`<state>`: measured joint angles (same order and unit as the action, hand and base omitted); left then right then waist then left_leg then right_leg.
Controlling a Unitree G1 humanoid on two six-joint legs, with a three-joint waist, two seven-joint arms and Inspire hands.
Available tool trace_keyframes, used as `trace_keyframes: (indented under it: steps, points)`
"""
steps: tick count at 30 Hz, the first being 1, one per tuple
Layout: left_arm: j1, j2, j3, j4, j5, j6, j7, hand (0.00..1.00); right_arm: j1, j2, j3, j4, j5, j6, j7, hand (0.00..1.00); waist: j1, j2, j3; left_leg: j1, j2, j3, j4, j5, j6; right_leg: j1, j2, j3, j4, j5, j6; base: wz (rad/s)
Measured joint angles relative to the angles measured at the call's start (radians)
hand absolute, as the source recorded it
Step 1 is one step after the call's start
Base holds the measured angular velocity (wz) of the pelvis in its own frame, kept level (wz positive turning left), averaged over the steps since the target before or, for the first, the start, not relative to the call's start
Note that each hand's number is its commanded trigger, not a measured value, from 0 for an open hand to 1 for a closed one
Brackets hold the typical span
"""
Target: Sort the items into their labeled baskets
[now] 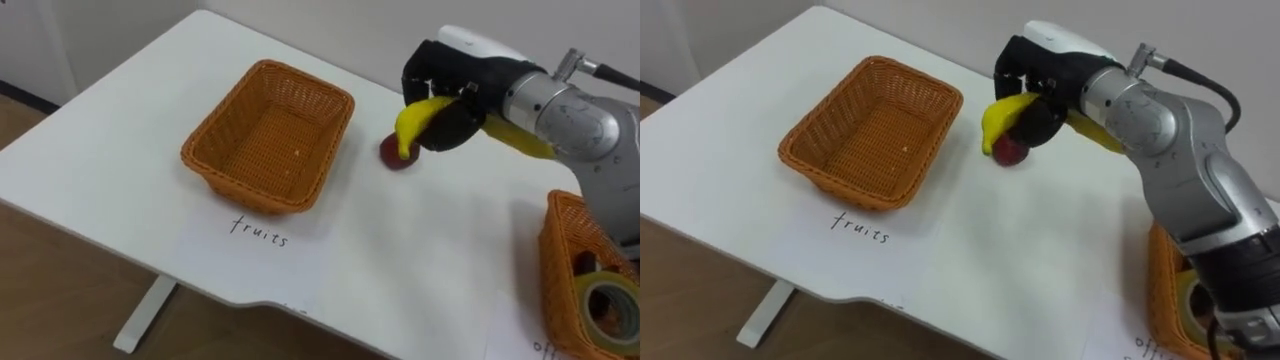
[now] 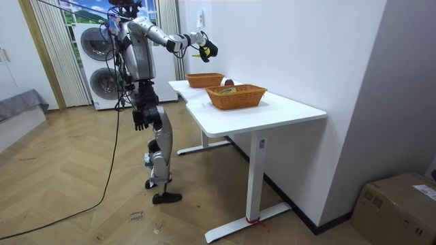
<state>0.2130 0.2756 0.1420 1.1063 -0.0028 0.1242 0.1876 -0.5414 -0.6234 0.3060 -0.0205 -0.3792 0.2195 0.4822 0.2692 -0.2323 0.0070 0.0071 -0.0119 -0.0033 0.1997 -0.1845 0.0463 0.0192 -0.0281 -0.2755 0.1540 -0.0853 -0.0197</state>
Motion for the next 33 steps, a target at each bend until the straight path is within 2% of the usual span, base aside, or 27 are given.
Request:
trace_keyframes:
  steps: [5,7,8,10,12,16,17,19,21,25,26,27,28,29,30,33]
  points:
    - [-0.003,0.007,0.000,-0.008,0.017,0.000,0.000,0.00,-0.011,0.000,0.022,0.000,-0.006,0.001,-0.001,1.00,0.019,-0.014,0.0074,-0.005,0.000,-0.004,0.000,0.000,0.000,-0.002,0.001,-0.003,-0.001,0.000,0.000,0.01]
    - [-0.001,0.008,0.000,-0.007,0.017,0.002,-0.001,0.00,-0.024,0.012,0.037,0.000,-0.011,0.005,-0.001,1.00,0.020,-0.019,0.0078,-0.006,0.000,-0.006,0.000,0.000,0.000,-0.002,0.001,-0.003,-0.002,0.000,0.000,0.02]
    - [-0.001,0.008,0.001,-0.007,0.017,0.004,-0.002,0.00,-0.032,0.036,0.036,0.000,-0.010,0.022,-0.002,1.00,0.024,-0.019,0.0075,-0.005,0.000,-0.006,-0.002,0.000,0.000,-0.002,0.001,-0.004,-0.003,0.000,0.000,0.00]
    - [-0.002,0.006,0.002,-0.014,0.017,0.007,-0.001,0.00,-0.047,0.061,0.036,0.000,-0.007,0.026,-0.006,1.00,0.036,-0.019,0.0074,-0.004,0.000,-0.006,-0.002,0.000,0.000,-0.001,0.001,-0.007,-0.003,0.000,0.000,0.00]
    - [0.003,-0.001,-0.002,-0.029,0.017,0.007,0.000,0.00,-0.061,0.106,0.041,0.000,-0.006,0.033,-0.035,1.00,0.048,-0.019,0.0076,-0.004,-0.001,-0.014,-0.002,0.000,0.000,0.002,-0.001,-0.031,-0.003,0.000,0.001,0.09]
    - [0.000,-0.014,-0.012,-0.029,0.015,0.009,0.007,0.00,-0.069,0.146,0.063,0.001,-0.005,0.032,-0.076,1.00,0.070,-0.018,0.0077,-0.009,-0.002,-0.030,-0.002,0.001,0.001,0.003,-0.003,-0.042,-0.003,-0.001,0.002,0.14]
    - [0.002,-0.013,-0.018,-0.029,0.014,0.011,0.009,0.00,-0.076,0.158,0.076,0.001,-0.005,0.031,-0.087,1.00,0.071,-0.018,0.0078,-0.013,-0.003,-0.042,0.001,0.001,0.001,0.004,-0.004,-0.056,-0.003,-0.002,0.003,0.27]
    - [0.004,-0.013,-0.026,-0.030,0.015,0.020,0.025,0.00,-0.089,0.158,0.102,0.005,-0.003,0.031,-0.101,1.00,0.073,-0.017,0.0082,-0.016,-0.005,-0.057,0.003,0.002,0.001,0.007,-0.004,-0.068,-0.003,-0.003,0.005,0.23]
    - [0.010,-0.014,-0.027,-0.041,0.015,0.024,0.030,0.00,-0.100,0.160,0.111,0.008,0.016,0.032,-0.123,1.00,0.098,-0.017,0.0082,-0.018,-0.007,-0.065,0.002,0.001,0.001,0.008,-0.005,-0.069,-0.003,-0.008,0.012,0.12]
    - [0.038,-0.015,-0.027,-0.085,0.017,0.029,0.037,0.00,-0.156,0.170,0.149,0.029,0.013,0.030,-0.178,1.00,0.107,-0.018,0.0080,-0.018,-0.010,-0.082,-0.001,0.002,-0.001,0.014,-0.006,-0.074,-0.003,-0.014,0.017,0.15]
    - [0.042,-0.017,-0.027,-0.102,0.016,0.032,0.039,0.00,-0.164,0.170,0.157,0.047,0.013,0.031,-0.190,0.88,0.121,-0.018,0.0077,-0.015,-0.009,-0.082,-0.003,0.002,-0.001,0.017,-0.006,-0.077,-0.003,-0.015,0.017,0.07]
    - [0.045,-0.020,-0.027,-0.120,0.016,0.036,0.040,0.00,-0.166,0.170,0.162,0.062,0.013,0.033,-0.202,0.83,0.131,-0.019,0.0072,-0.015,-0.009,-0.087,-0.003,0.002,-0.001,0.018,-0.006,-0.081,-0.003,-0.015,0.017,0.08]
    - [0.047,-0.021,-0.027,-0.127,0.016,0.037,0.040,0.00,-0.167,0.171,0.168,0.070,0.013,0.033,-0.207,0.55,0.142,-0.020,0.0069,-0.015,-0.009,-0.087,-0.003,0.002,0.000,0.019,-0.006,-0.081,-0.003,-0.015,0.017,0.05]
    - [0.052,-0.023,-0.027,-0.138,0.016,0.041,0.042,0.00,-0.170,0.175,0.182,0.090,0.014,0.033,-0.218,0.49,0.151,-0.021,0.0063,-0.013,-0.009,-0.087,-0.003,0.002,0.000,0.020,-0.006,-0.082,-0.003,-0.015,0.017,0.03]
    - [0.055,-0.024,-0.027,-0.142,0.016,0.043,0.045,0.00,-0.170,0.187,0.188,0.112,0.014,0.033,-0.222,0.00,0.156,-0.023,0.0063,-0.014,-0.010,-0.090,-0.003,0.002,0.000,0.021,-0.007,-0.082,-0.003,-0.015,0.017,0.04]
    - [0.055,-0.024,-0.028,-0.138,0.016,0.050,0.046,0.00,-0.170,0.223,0.188,0.186,0.014,0.034,-0.241,0.00,0.169,-0.023,0.0073,-0.014,-0.011,-0.095,-0.002,0.002,0.000,0.024,-0.007,-0.083,-0.004,-0.015,0.018,0.06]
